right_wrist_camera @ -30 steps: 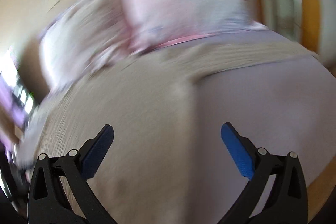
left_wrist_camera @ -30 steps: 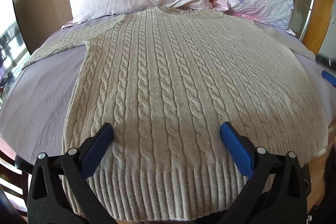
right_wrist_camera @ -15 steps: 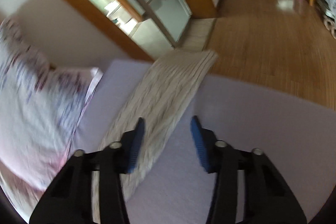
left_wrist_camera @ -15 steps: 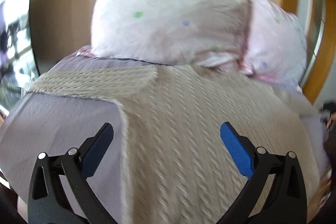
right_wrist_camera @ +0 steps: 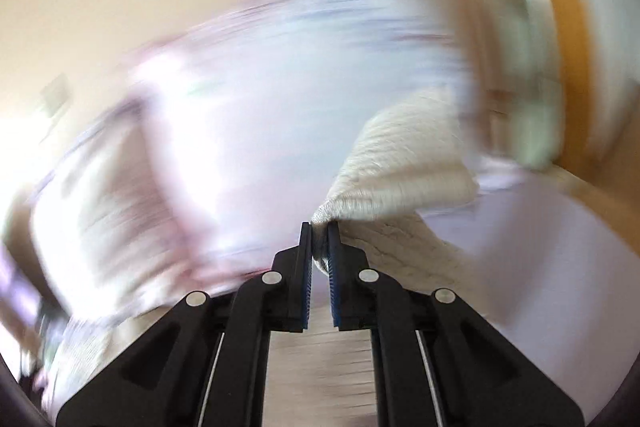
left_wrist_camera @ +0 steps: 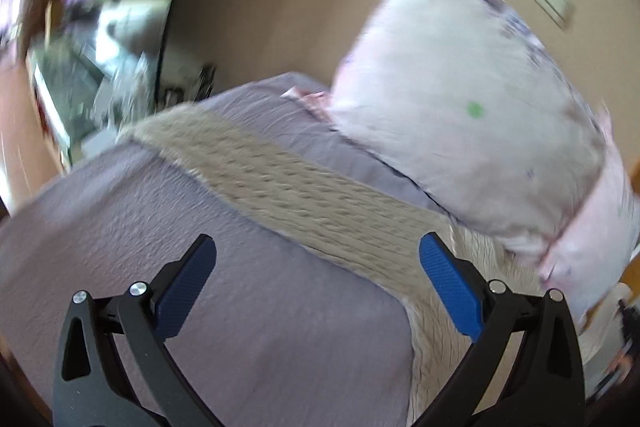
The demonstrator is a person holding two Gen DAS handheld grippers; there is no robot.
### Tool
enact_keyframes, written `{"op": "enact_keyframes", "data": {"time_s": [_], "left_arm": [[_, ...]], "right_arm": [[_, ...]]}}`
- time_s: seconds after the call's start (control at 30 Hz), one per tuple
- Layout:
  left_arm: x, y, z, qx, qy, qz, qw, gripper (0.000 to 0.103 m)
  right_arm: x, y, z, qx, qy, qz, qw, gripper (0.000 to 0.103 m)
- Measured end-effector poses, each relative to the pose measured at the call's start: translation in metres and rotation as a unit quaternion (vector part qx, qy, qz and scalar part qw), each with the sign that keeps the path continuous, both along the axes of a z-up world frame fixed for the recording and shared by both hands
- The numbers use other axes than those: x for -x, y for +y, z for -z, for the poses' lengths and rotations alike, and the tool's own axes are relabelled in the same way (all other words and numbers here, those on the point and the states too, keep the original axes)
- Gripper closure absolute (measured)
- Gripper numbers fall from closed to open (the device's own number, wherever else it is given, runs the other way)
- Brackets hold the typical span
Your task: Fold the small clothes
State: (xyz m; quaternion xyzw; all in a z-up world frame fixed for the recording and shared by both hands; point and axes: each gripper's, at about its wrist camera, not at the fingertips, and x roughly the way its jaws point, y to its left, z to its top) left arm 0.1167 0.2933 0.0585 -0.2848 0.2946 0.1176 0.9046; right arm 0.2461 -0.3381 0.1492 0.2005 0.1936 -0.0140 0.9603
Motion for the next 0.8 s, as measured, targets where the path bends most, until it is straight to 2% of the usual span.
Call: {"op": "enact_keyframes", "data": {"time_s": [0.07, 0.13, 0.23, 0.27, 0.3, 0.37, 0.43, 0.5, 0.6, 0.67, 0.7, 0.73, 0.77, 0.8], "left_arm": [[-0.005, 0.02, 0.009, 0.047, 0.007, -0.022, 0.9986, 0.002], [-0.01, 0.033, 0.014, 0.067, 0.017, -0.04, 0.9968, 0.003], [-0.019, 0.051, 0.021, 0.078, 0.029, -0.064, 0.9944, 0.006], [-0.022, 0.057, 0.024, 0.087, 0.031, -0.068, 0.9934, 0.007], [-0.025, 0.063, 0.027, 0.097, 0.033, -0.072, 0.9921, 0.012], [-0.033, 0.075, 0.033, 0.113, 0.042, -0.083, 0.9893, 0.019], [-0.039, 0.087, 0.038, 0.127, 0.043, -0.09, 0.9868, 0.027], [-0.046, 0.098, 0.04, 0.136, 0.041, -0.105, 0.9844, 0.032], [-0.052, 0.119, 0.045, 0.169, 0.029, -0.126, 0.9772, 0.038], [-0.056, 0.13, 0.048, 0.18, 0.028, -0.138, 0.9736, 0.048], [-0.057, 0.133, 0.049, 0.178, 0.037, -0.146, 0.9725, 0.066], [-0.06, 0.135, 0.05, 0.171, 0.055, -0.155, 0.9715, 0.097], [-0.062, 0.135, 0.049, 0.165, 0.064, -0.157, 0.9715, 0.096], [-0.065, 0.129, 0.041, 0.145, 0.065, -0.155, 0.975, 0.096]], "right_arm": [[-0.025, 0.079, -0.003, 0.014, 0.004, -0.106, 0.994, 0.095], [-0.045, 0.147, 0.008, 0.03, 0.044, -0.203, 0.978, 0.094], [-0.056, 0.221, 0.032, 0.05, 0.102, -0.297, 0.948, 0.093], [-0.053, 0.232, 0.035, 0.054, 0.106, -0.312, 0.943, 0.082], [-0.048, 0.235, 0.036, 0.064, 0.098, -0.312, 0.943, 0.063], [-0.04, 0.218, 0.037, 0.076, 0.078, -0.292, 0.95, 0.041], [-0.034, 0.2, 0.036, 0.076, 0.074, -0.27, 0.957, 0.04], [-0.019, 0.179, 0.041, 0.063, 0.08, -0.25, 0.963, 0.04], [0.003, 0.154, 0.042, 0.053, 0.081, -0.22, 0.971, 0.04], [0.011, 0.143, 0.043, 0.046, 0.08, -0.208, 0.974, 0.04], [0.017, 0.139, 0.04, 0.043, 0.078, -0.205, 0.975, 0.04], [0.019, 0.134, 0.041, 0.04, 0.076, -0.202, 0.976, 0.04], [0.022, 0.129, 0.041, 0.036, 0.074, -0.201, 0.976, 0.04], [0.023, 0.124, 0.042, 0.031, 0.072, -0.2, 0.977, 0.04]]}}
